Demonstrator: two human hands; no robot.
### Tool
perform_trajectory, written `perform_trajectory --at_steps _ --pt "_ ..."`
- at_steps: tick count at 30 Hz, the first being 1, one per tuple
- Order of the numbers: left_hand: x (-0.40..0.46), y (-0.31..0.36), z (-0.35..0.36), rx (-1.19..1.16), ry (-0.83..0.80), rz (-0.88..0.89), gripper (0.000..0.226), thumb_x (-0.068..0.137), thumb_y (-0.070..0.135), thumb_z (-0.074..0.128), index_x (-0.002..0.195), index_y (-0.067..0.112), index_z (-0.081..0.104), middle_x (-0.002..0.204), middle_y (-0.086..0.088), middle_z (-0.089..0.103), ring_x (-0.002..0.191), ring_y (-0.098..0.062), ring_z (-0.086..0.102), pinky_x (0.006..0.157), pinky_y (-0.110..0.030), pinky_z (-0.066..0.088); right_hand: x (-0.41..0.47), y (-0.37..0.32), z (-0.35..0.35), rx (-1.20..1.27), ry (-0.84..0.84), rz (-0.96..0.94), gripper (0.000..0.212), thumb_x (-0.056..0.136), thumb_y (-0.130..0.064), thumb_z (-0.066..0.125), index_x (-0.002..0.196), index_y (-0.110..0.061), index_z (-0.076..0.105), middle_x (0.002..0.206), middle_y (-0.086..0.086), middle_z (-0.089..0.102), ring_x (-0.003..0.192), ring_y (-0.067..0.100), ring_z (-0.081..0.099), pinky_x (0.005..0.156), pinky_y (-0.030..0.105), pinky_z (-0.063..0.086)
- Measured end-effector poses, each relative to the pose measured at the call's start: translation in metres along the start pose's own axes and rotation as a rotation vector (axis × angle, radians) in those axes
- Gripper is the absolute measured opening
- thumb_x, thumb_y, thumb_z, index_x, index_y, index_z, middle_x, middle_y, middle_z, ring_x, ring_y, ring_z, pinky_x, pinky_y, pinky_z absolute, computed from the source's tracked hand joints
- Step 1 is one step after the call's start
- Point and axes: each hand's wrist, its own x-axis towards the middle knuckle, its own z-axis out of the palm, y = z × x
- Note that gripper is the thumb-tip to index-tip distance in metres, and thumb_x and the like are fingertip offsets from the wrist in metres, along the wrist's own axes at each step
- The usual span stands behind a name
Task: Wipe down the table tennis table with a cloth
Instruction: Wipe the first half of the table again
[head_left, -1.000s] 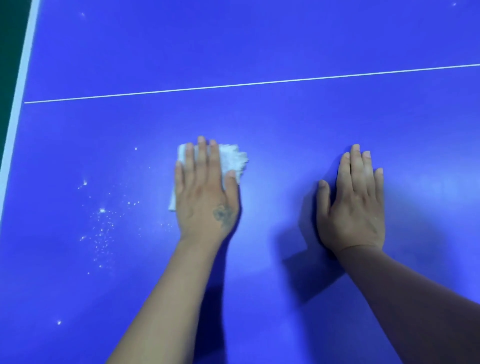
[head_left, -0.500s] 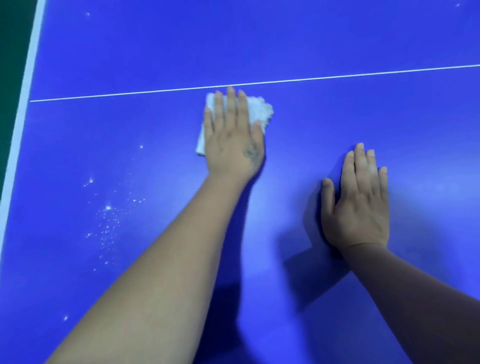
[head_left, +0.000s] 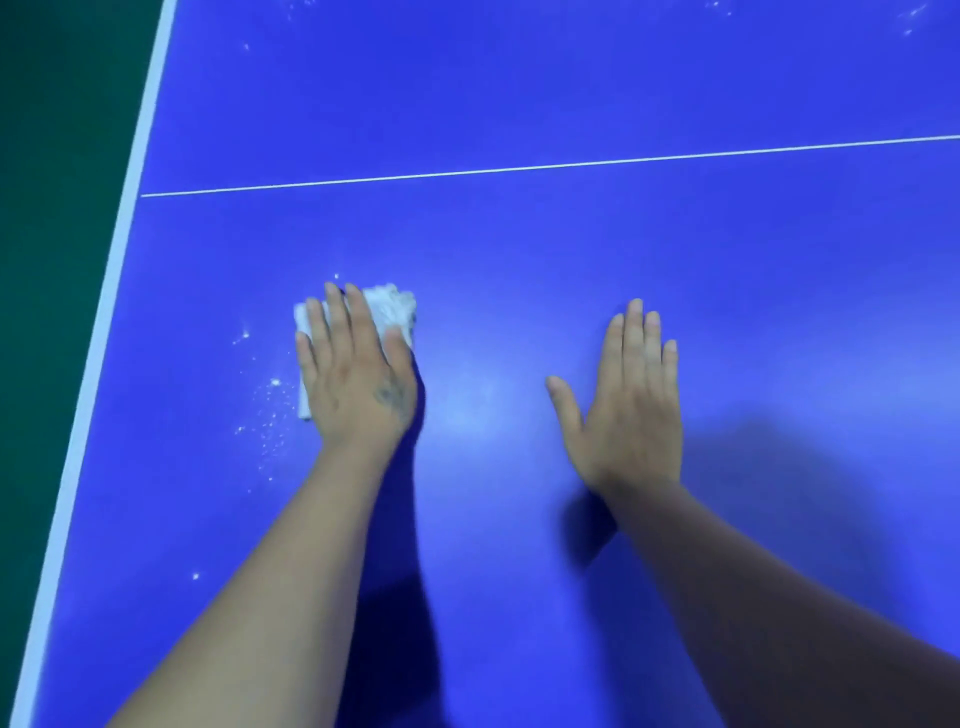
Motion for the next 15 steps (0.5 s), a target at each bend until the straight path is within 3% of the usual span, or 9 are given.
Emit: perform_trajectory --at_steps 6,11,15 --pt "0.107 0.035 0.007 0.0 0.016 -0.032 0.07 0.112 0.041 0.021 0.171 0.006 0.007 0.18 -0.014 0.002 0.167 -0.034 -0.003 0.134 -0.053 -0.002 -0.006 -0.003 0.005 -0.09 -0.014 0.006 0.09 0.108 -0.063 0.027 0.167 0.002 0.012 0.177 0.018 0.005 0.165 0.033 0.002 0.133 0.053 0.01" --pt "0.076 0.099 0.024 -0.002 0.048 0.28 0.073 0.108 0.045 0.021 0.171 0.008 0.017 0.18 -0.013 0.012 0.167 -0.032 0.006 0.135 -0.051 0.003 -0.005 -0.002 0.006 -0.035 0.005 0.014 0.089 0.106 -0.062 0.032 0.167 0.001 0.017 0.177 0.017 0.008 0.165 0.032 0.005 0.133 0.052 0.008" --pt "0.005 0.089 0.027 -0.029 0.035 0.479 0.066 0.112 0.041 0.028 0.169 0.009 0.026 0.178 -0.012 0.021 0.166 -0.032 0.011 0.134 -0.051 0.011 -0.004 -0.002 0.005 -0.039 -0.025 0.023 0.086 0.106 -0.059 0.031 0.168 0.0 0.014 0.178 0.015 0.005 0.166 0.029 0.002 0.133 0.051 0.007"
